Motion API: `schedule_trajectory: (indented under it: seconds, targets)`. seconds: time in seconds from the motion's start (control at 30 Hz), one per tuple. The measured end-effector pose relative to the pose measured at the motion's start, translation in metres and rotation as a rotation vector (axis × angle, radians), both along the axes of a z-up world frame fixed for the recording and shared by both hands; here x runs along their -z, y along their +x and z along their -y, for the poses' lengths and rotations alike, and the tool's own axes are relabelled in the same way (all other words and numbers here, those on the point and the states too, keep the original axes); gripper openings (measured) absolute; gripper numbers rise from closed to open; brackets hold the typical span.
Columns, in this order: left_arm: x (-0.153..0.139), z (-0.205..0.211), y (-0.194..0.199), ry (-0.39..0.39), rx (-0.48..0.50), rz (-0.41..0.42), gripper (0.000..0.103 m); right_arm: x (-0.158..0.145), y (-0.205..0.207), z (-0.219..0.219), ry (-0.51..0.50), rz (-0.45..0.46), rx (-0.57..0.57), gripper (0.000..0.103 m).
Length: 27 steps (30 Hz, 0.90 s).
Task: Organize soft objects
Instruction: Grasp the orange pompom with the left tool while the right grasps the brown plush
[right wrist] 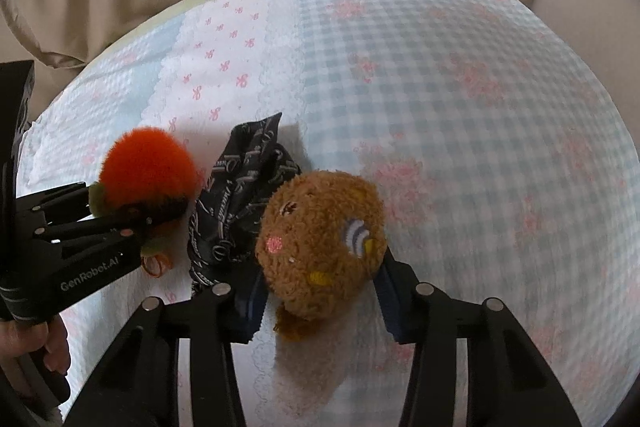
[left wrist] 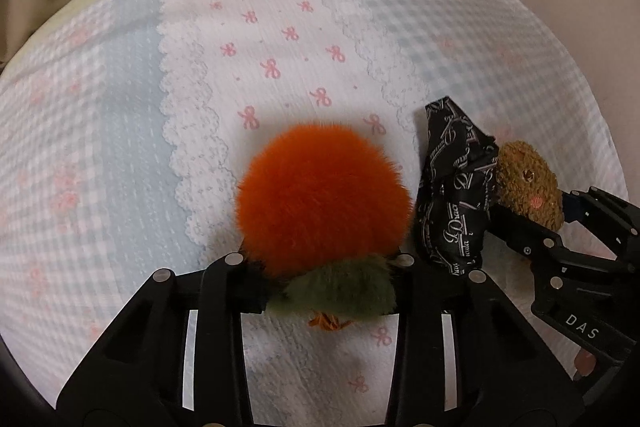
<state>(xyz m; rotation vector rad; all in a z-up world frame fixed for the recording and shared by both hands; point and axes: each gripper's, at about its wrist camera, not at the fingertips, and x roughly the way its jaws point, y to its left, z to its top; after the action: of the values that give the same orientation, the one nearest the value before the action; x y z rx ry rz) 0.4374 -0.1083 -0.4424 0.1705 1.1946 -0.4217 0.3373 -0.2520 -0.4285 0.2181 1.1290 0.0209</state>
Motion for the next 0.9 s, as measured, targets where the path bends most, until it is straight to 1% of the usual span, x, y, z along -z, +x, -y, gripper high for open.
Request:
schedule_trajectory:
  seconds: [0.23, 0.4, 0.6, 0.9]
  targets:
    - [-0.021, -0.003, -0.001, -0.017, -0.013, 0.031, 0.031, -0.02, -0.001, 0.003, -0.001, 0.04, 0.008, 0.043]
    - [-0.051, 0.001, -0.006, -0.038, -0.023, 0.071, 0.031, -0.045, -0.006, 0.007, -0.002, 0.08, 0.022, 0.043]
    - [-0.096, 0.0, -0.022, -0.061, -0.035, 0.116, 0.031, -0.087, -0.016, 0.012, -0.008, 0.132, 0.029, 0.043]
    - [-0.171, -0.002, -0.058, -0.091, -0.061, 0.176, 0.031, -0.164, -0.051, 0.013, -0.003, 0.209, 0.03, 0.043]
